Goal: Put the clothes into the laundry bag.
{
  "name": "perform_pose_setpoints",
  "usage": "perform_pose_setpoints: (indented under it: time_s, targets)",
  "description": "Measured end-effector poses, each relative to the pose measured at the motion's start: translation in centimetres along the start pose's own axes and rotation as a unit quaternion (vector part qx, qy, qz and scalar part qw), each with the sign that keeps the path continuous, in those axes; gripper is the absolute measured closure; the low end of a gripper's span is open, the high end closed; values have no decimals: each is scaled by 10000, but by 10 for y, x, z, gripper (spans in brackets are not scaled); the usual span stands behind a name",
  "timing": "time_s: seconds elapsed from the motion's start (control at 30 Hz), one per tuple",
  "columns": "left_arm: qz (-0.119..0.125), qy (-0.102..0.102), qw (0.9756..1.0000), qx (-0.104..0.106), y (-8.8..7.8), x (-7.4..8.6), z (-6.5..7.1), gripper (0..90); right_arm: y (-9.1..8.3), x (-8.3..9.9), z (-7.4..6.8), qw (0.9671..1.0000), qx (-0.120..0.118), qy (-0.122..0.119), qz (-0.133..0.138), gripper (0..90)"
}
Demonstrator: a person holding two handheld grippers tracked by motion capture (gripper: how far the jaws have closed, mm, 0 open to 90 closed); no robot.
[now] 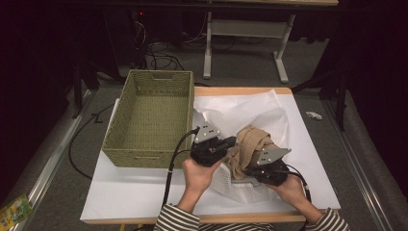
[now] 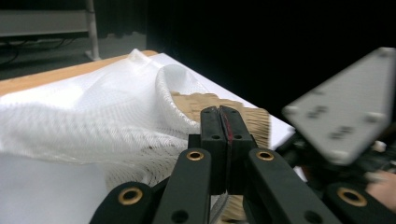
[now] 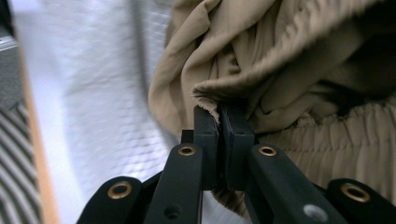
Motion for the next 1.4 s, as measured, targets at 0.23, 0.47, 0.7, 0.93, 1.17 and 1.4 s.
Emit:
perform_pose_setpoints:
  time_s: [0.23, 0.47, 0.7, 0.93, 1.17, 1.4]
  targets:
    - [-201, 51, 9998, 15, 6, 9, 2, 898, 27, -2, 25, 9983, 519, 249, -23, 860]
    - [-388, -38, 9992, -113, 8, 19, -6, 895, 6, -2, 9, 9991, 385, 132, 121, 619]
    - [-387, -117, 9991, -150, 9, 19, -10, 894, -42, 7, 2, 9986, 210, 255, 409, 538]
    - [-409, -134, 9989, -201, 9, 19, -12, 893, -82, 7, 28, 9916, 604, 728, 881, 525]
    - [-446, -107, 9987, -237, 9, 20, -12, 894, -91, -8, 81, 9746, 1051, 1548, 1230, 474]
    - [-467, -82, 9986, -240, 9, 21, -12, 893, -64, -15, 120, 9660, 1169, 2155, 824, 437]
Point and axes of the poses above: each handheld gripper's, and its own axes: y roughly forward along the jaws, x roughly out of its underside, z roughly to its right, the point moved 2 cm from there along y, roughly forward along the jaws
